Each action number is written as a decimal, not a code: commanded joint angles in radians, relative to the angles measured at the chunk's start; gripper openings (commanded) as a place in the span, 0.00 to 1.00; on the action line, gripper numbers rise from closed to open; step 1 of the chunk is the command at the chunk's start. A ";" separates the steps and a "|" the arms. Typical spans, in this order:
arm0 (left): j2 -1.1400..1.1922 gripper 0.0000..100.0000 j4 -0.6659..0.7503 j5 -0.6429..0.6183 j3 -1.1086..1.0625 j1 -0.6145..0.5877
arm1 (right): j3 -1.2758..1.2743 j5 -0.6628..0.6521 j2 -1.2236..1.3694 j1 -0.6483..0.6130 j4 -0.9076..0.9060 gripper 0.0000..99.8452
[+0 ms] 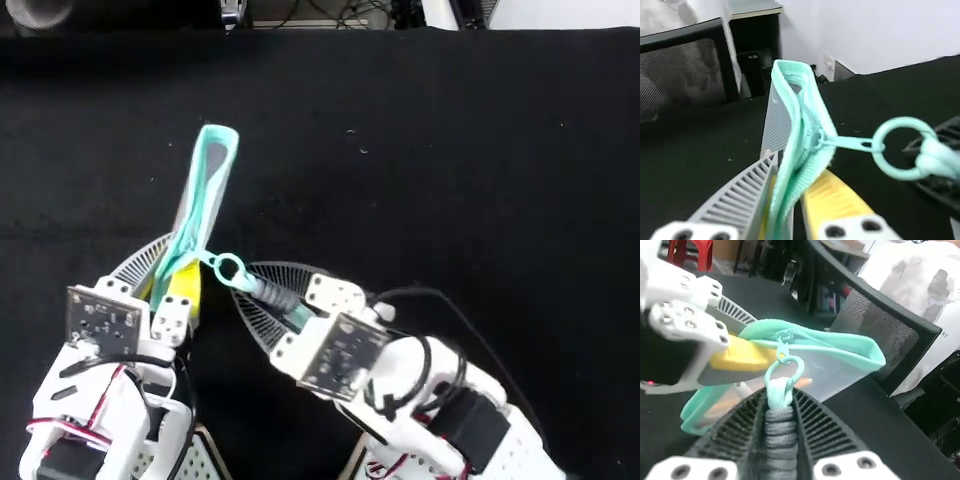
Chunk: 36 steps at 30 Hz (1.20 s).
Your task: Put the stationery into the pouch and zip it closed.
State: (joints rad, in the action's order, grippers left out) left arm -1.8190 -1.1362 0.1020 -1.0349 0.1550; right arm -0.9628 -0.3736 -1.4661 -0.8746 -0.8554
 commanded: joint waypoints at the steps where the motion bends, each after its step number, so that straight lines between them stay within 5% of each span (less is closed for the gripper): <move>1: -0.002 0.03 0.008 0.074 -0.016 0.053 | 0.004 0.011 -0.035 -0.006 0.014 0.02; 8: -0.002 0.03 0.009 0.097 -0.042 0.064 | 0.007 0.032 0.002 -0.008 -0.008 0.15; 36: 0.000 0.03 0.009 0.095 -0.062 0.114 | -0.099 0.137 0.065 -0.100 0.253 0.13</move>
State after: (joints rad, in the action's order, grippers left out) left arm -1.8190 -1.1239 0.1956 -1.0902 0.2348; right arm -1.0625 -0.2432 -1.4185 -0.9712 -0.6544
